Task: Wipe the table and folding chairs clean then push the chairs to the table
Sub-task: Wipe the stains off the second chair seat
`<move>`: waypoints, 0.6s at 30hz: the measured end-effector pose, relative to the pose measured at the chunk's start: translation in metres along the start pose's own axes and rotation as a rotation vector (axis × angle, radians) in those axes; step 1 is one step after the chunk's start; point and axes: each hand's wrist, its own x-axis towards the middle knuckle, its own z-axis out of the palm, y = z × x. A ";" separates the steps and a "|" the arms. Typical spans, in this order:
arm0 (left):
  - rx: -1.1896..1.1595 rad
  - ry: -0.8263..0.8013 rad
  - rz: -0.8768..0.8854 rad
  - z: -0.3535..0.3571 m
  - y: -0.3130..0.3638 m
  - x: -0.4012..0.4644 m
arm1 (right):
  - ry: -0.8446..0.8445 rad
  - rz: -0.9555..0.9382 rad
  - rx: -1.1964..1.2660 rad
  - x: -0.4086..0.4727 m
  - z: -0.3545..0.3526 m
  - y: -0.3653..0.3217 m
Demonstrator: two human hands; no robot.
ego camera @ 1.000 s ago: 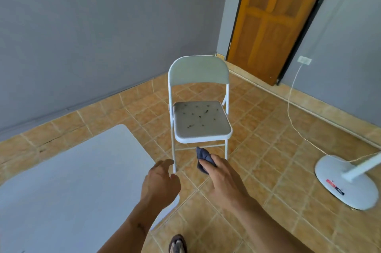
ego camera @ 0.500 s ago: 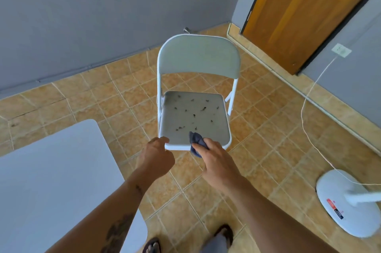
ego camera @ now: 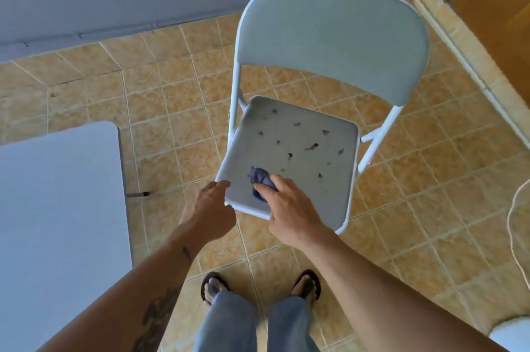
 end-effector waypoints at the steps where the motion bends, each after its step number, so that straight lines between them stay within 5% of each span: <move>1: -0.003 -0.018 -0.003 0.011 -0.002 0.006 | -0.001 -0.020 0.004 0.005 0.011 0.004; 9: -0.014 -0.056 0.031 0.082 -0.037 0.119 | -0.115 0.068 -0.153 0.080 0.124 0.058; 18: 0.172 0.031 0.116 0.133 -0.079 0.159 | -0.050 -0.105 -0.151 0.135 0.201 0.082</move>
